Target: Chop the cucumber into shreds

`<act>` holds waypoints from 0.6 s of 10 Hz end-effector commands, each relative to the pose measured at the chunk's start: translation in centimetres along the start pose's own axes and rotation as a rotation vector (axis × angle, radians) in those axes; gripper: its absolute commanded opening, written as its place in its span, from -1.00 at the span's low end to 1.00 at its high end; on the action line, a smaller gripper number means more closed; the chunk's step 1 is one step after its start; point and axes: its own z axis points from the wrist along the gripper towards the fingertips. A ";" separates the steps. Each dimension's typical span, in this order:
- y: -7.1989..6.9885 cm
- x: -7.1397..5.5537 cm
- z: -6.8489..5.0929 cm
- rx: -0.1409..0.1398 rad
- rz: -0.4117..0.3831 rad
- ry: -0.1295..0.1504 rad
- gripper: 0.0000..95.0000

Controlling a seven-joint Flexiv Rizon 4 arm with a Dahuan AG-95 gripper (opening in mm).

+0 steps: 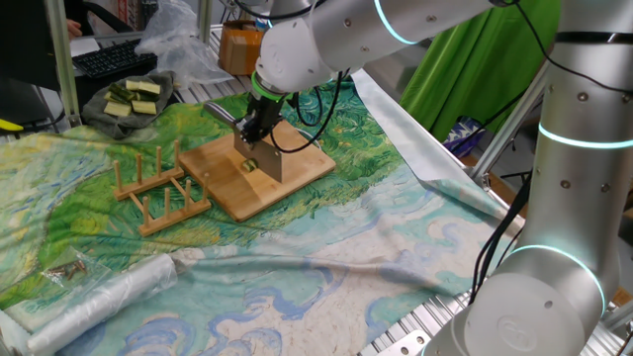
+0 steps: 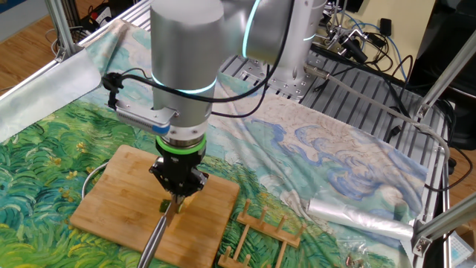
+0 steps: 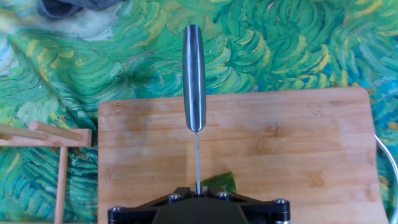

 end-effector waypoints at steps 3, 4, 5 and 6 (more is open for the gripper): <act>-0.1 0.5 2.5 -0.024 0.011 -0.024 -1.00; -0.1 0.4 2.1 -0.016 0.012 -0.016 -1.00; -0.1 0.2 0.9 -0.007 0.010 0.010 -1.00; -0.1 0.2 0.7 -0.004 0.014 0.013 -1.00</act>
